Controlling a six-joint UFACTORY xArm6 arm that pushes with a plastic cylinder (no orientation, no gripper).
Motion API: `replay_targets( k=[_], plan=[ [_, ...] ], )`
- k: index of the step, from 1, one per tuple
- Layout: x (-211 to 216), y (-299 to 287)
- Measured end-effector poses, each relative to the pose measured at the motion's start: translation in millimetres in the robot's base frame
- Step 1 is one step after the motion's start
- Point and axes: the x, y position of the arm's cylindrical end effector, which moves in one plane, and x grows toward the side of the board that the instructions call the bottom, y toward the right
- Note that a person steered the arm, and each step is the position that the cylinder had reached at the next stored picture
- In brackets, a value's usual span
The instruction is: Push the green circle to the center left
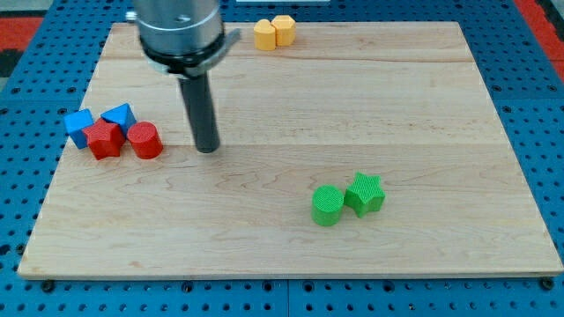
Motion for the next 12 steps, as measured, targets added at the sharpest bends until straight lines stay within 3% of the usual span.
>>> replay_targets(
  k=[3,4,5,6,7,8,9,10,12],
  plan=[
    [0,-51],
    [-4,-36],
    [-37,76],
    [-28,212],
    [44,298],
    [98,268],
    [101,160],
    [88,88],
    [85,-1]
  ],
)
